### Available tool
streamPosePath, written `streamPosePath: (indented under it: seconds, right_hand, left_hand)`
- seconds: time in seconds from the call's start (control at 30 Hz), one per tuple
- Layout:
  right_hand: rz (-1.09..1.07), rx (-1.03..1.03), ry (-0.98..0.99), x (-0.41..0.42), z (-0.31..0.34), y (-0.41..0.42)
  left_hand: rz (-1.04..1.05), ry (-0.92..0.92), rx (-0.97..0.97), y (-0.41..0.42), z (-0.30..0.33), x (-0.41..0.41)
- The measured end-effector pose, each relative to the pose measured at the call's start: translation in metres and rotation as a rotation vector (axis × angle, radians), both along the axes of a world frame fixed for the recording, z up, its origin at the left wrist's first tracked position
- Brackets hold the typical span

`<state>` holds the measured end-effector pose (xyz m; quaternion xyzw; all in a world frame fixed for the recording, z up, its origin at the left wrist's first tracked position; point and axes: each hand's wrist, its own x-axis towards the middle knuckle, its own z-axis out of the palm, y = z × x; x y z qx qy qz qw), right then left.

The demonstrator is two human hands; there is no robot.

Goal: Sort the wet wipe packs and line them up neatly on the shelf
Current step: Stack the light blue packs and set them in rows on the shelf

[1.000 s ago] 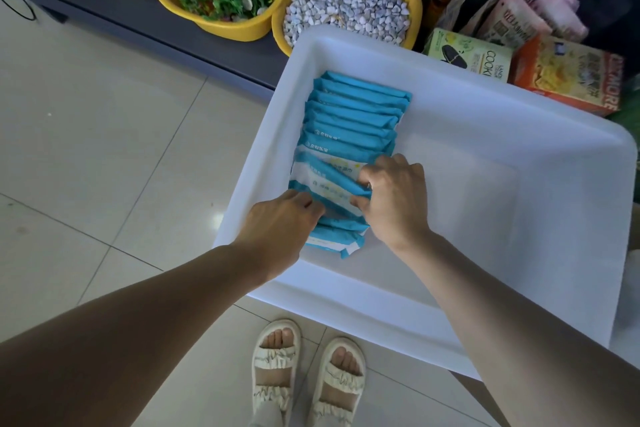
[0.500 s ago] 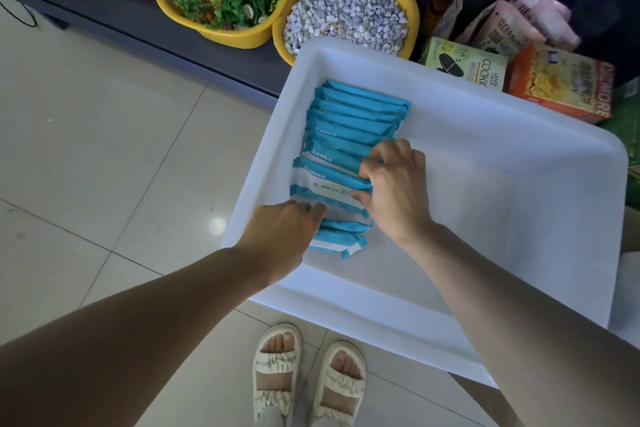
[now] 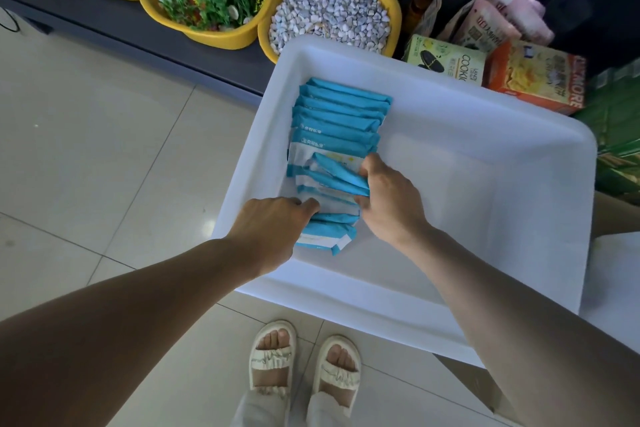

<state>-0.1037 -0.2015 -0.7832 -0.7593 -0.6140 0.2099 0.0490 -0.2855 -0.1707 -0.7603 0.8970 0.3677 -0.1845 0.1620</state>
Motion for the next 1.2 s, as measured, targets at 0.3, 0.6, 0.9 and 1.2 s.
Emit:
streamPosePath:
  seconds: [0.3,0.6,0.9,1.2]
  right_hand:
    - [-0.101,-0.006,-0.079,0.055,0.137,-0.038]
    - [-0.187,0.119,-0.210,0.101,0.382,-0.066]
    - [-0.342,0.360,-0.261,0.153,0.607,-0.115]
    - [-0.457,0.504,-0.389,0.236,0.734,-0.167]
  left_hand:
    - [-0.005,0.003,-0.046,0.016,0.115,0.025]
    - [-0.120,-0.173,-0.034,0.045,0.338,0.068]
    - [-0.229,-0.469,0.069,0.049,0.560,0.128]
    - [-0.322,-0.594,0.171,0.022,0.700,0.209]
